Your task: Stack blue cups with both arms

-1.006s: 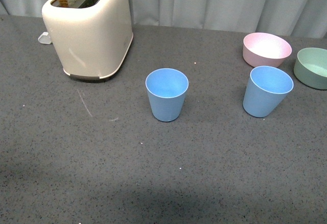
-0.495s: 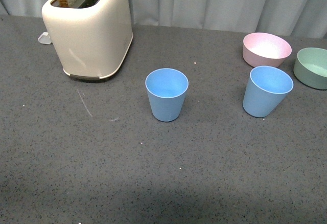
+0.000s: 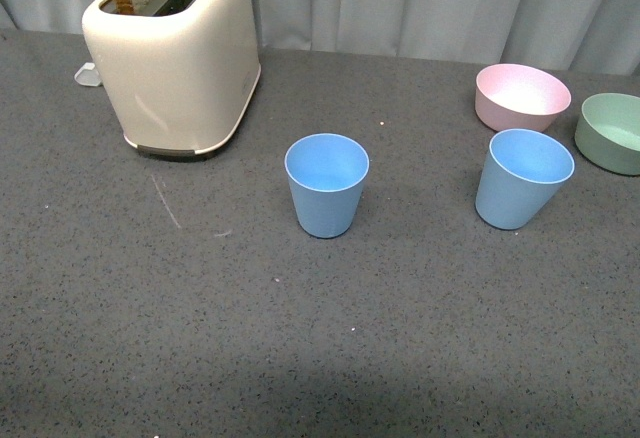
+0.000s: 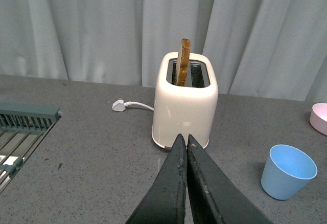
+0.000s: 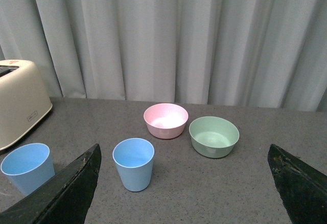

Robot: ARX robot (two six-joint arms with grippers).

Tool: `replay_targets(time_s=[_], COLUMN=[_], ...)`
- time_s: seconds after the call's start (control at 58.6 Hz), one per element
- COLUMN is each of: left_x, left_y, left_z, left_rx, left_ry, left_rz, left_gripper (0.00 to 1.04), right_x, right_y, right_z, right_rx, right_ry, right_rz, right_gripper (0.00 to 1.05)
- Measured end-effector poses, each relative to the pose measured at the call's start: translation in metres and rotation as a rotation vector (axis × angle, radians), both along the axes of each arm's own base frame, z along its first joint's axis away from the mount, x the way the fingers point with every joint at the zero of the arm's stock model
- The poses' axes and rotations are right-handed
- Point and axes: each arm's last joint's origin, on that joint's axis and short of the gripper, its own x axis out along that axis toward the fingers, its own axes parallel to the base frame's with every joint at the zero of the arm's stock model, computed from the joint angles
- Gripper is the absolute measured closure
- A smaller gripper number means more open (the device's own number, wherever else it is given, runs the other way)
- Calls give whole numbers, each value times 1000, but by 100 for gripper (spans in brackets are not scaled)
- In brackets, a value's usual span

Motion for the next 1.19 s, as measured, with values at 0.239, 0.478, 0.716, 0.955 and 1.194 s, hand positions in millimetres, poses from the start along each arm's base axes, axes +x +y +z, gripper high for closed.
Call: replay_targets(time_s=[0.239, 0.478, 0.716, 0.955, 1.194], left_x=[-5, -17, -18, -18, -18], left_y=[0, 0, 0, 0, 0], left_z=[0, -5, -4, -3, -4], left_rx=[0, 0, 0, 0, 0], left_ry=[-1, 22, 6, 6, 6], left_rz=[0, -1, -1, -1, 0], left_gripper=[101, 101, 91, 42, 5], right_x=[0, 0, 0, 0, 5], right_y=[0, 0, 0, 0, -1], right_z=[0, 0, 0, 0, -3], right_rx=[0, 0, 0, 0, -204], right_ry=[0, 0, 0, 0, 78], right_rz=[0, 0, 0, 0, -156], right_gripper=[10, 10, 10, 10, 10])
